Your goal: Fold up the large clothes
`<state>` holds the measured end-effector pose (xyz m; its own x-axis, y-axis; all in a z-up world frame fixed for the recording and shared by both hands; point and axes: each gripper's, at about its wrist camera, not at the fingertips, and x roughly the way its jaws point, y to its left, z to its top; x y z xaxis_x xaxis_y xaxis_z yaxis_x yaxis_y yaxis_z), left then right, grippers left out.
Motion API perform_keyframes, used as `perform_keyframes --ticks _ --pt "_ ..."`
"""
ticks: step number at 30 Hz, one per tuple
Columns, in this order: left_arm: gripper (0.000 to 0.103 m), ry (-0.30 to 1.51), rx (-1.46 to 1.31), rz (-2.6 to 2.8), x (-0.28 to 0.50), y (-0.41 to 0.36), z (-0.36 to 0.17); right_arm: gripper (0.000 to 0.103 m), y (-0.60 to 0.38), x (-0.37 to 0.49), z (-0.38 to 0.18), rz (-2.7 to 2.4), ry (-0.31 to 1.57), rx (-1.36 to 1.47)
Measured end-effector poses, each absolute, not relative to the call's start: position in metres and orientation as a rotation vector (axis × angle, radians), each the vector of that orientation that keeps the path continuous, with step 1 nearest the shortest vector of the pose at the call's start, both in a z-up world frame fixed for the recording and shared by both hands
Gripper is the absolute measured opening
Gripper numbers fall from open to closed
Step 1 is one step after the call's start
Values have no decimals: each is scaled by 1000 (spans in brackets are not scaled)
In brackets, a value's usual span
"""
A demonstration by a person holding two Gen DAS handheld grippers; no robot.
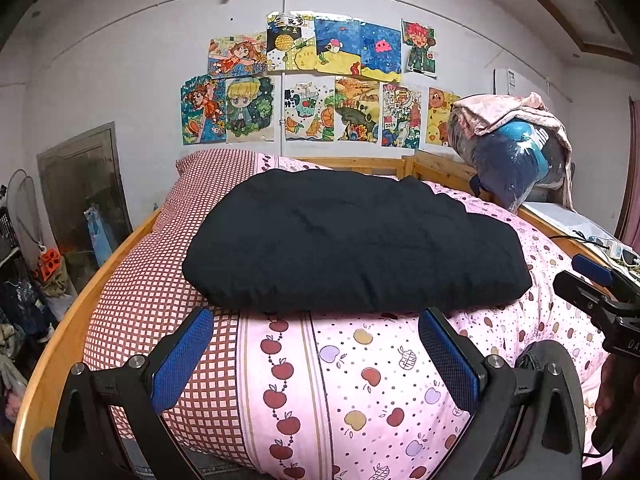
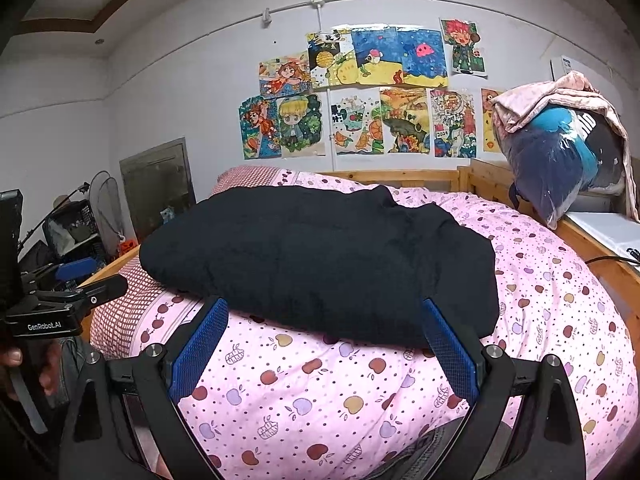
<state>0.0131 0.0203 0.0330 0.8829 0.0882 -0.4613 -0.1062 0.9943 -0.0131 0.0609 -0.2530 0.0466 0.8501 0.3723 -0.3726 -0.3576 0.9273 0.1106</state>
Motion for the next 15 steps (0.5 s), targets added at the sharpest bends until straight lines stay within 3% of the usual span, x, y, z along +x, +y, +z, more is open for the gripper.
perform_keyframes --ticks 15 --pt "103 479 -35 103 13 24 32 95 -250 60 46 386 403 37"
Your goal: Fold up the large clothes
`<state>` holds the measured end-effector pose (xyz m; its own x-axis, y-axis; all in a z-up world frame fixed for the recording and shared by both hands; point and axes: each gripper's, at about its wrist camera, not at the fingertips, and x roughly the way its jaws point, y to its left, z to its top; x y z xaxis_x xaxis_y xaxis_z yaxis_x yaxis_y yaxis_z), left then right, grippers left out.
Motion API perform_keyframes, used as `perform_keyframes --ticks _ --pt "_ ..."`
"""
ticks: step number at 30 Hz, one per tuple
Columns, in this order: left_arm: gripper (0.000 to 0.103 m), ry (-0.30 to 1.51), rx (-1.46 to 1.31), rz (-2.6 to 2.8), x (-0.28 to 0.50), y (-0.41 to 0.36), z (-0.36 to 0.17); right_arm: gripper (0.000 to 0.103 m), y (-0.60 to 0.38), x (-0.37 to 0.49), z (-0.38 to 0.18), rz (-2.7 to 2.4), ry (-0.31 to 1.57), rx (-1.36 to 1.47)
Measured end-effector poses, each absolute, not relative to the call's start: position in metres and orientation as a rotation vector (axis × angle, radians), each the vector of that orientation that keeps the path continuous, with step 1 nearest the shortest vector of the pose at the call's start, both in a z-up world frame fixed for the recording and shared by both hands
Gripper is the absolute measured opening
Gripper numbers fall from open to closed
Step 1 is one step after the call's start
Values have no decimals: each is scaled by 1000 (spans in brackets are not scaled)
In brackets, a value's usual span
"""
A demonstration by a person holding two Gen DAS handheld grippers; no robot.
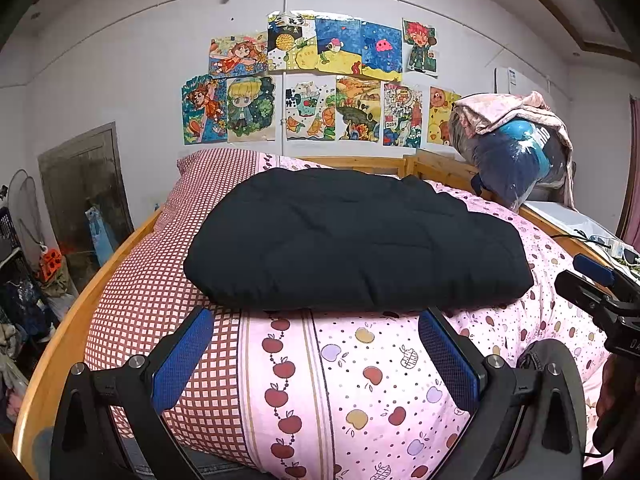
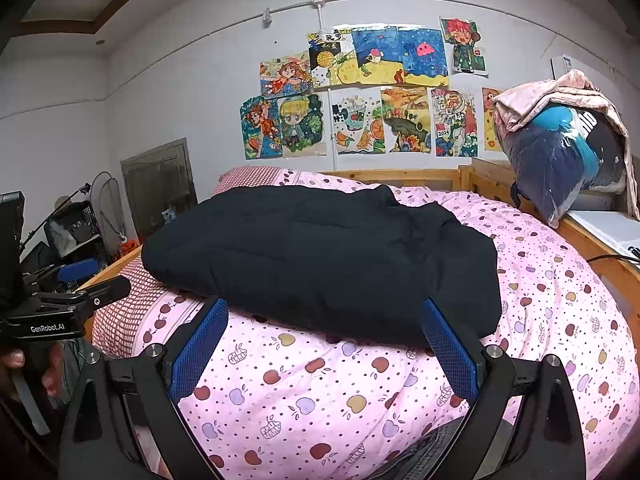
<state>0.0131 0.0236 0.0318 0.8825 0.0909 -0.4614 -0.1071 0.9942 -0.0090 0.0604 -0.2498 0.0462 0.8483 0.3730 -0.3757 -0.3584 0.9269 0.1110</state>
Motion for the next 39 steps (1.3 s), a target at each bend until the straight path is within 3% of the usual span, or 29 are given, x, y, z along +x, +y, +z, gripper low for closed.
perform_keyframes --ticks 39 --pt "103 498 -59 101 13 23 29 95 -249 55 47 387 393 43"
